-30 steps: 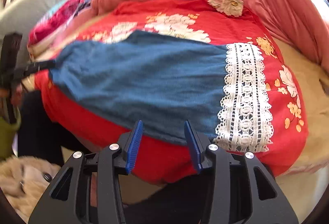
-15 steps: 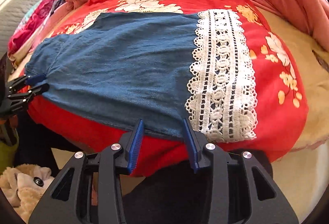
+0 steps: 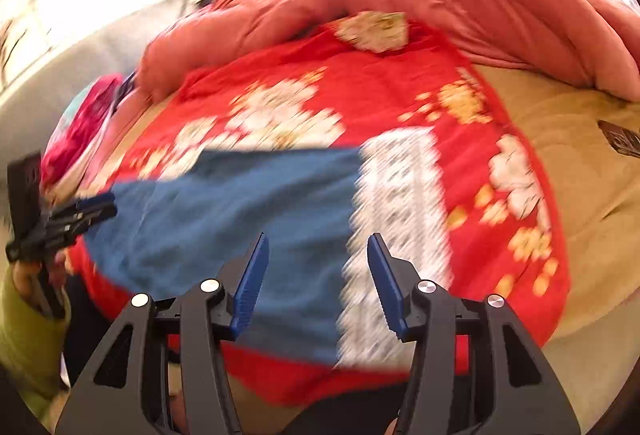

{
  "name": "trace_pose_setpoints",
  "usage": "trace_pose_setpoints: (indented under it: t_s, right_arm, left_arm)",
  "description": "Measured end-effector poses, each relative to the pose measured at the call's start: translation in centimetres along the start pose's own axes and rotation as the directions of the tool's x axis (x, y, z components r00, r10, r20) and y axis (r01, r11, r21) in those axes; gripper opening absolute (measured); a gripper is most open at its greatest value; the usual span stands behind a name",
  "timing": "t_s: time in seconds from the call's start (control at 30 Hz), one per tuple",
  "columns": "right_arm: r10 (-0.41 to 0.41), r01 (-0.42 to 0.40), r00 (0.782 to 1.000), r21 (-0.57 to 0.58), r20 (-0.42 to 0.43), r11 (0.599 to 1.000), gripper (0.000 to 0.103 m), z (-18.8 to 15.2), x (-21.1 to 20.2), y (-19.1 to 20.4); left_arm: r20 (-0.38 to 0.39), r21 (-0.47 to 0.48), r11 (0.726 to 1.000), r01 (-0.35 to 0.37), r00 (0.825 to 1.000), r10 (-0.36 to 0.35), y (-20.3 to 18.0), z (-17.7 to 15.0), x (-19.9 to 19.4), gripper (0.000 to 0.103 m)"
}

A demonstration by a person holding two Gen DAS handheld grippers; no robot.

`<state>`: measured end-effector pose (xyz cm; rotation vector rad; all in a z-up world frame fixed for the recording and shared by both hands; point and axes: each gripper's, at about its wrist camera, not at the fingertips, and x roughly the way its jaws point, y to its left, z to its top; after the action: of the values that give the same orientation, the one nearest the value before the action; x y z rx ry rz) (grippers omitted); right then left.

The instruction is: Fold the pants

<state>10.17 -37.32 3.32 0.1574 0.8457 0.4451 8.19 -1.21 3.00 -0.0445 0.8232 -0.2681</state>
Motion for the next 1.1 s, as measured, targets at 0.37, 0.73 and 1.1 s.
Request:
trace_pose_setpoints:
  t_s: [0.37, 0.73, 1.1]
  right_arm:
    - [0.090, -0.059, 0.987, 0.226, -0.131, 0.972, 0.051, 7.4, 9.8, -9.4]
    - [0.230, -0.209, 0.964, 0.160, -0.132, 0.965, 0.021, 6.5, 11.4, -8.4]
    - [0.076, -0.077, 0.994, -0.020, -0.077, 0.997, 0.020, 10.6, 11.6, -7.1]
  left_arm:
    - [-0.173, -0.124, 0.989, 0.076, 0.980, -0.097, 2.8, 6.6, 11.8, 0.052]
    - [-0.206, -0.222, 0.937, 0.270, 0.926, -0.316, 2.8, 6.0, 15.2, 0.007]
    - [-0.130, -0.136, 0.980, 0.143, 0.978, -0.161, 1.8, 8.2, 14.9, 0.007]
